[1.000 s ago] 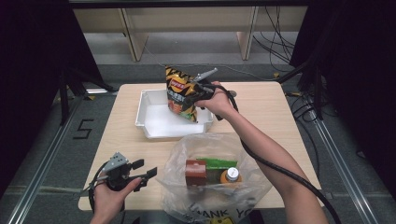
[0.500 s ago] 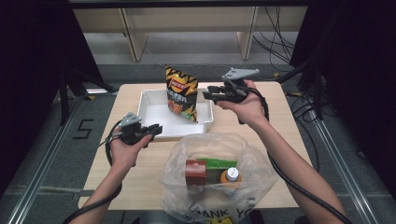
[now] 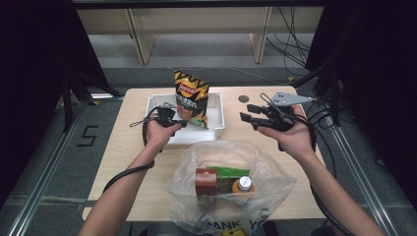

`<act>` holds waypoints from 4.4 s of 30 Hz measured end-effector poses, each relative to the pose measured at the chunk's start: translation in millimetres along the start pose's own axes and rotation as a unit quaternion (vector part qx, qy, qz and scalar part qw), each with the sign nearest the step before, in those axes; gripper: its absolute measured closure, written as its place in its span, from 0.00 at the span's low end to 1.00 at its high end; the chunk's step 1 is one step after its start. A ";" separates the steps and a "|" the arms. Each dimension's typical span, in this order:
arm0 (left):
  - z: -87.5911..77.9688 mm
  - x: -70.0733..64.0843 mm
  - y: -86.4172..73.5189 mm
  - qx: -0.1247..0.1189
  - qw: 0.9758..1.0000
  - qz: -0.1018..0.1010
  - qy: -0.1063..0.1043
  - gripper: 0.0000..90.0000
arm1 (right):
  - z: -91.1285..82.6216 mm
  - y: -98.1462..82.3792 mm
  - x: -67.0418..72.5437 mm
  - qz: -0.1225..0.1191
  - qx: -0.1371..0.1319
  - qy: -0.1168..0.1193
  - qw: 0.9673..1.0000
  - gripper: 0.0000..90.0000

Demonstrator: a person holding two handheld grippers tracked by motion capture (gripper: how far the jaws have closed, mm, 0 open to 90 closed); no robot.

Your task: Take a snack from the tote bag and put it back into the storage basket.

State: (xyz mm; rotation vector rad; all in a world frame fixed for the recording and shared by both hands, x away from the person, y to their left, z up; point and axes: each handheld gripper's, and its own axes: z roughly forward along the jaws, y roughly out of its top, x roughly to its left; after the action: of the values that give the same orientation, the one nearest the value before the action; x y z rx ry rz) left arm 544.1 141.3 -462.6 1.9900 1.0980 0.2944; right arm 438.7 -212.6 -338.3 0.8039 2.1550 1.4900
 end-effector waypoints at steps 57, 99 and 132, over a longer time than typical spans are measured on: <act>65.5 -28.3 53.7 0.024 0.997 0.074 0.030 0.95 | -20.9 -18.7 -7.3 0.033 -0.006 -0.029 0.999 0.61; 38.2 -34.4 53.9 0.007 0.997 0.078 0.026 0.81 | -14.0 -23.5 -0.4 0.036 0.012 -0.023 0.999 0.59; -155.5 -69.1 -76.1 -0.110 0.994 0.014 0.003 0.45 | -36.9 -36.0 48.4 -0.023 0.082 0.103 0.991 0.71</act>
State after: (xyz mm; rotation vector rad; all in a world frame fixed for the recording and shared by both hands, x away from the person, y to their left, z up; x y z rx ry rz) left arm 373.3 193.7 -409.5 1.8101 0.9966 0.4181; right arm 371.1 -216.6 -359.0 0.6730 2.4575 1.4414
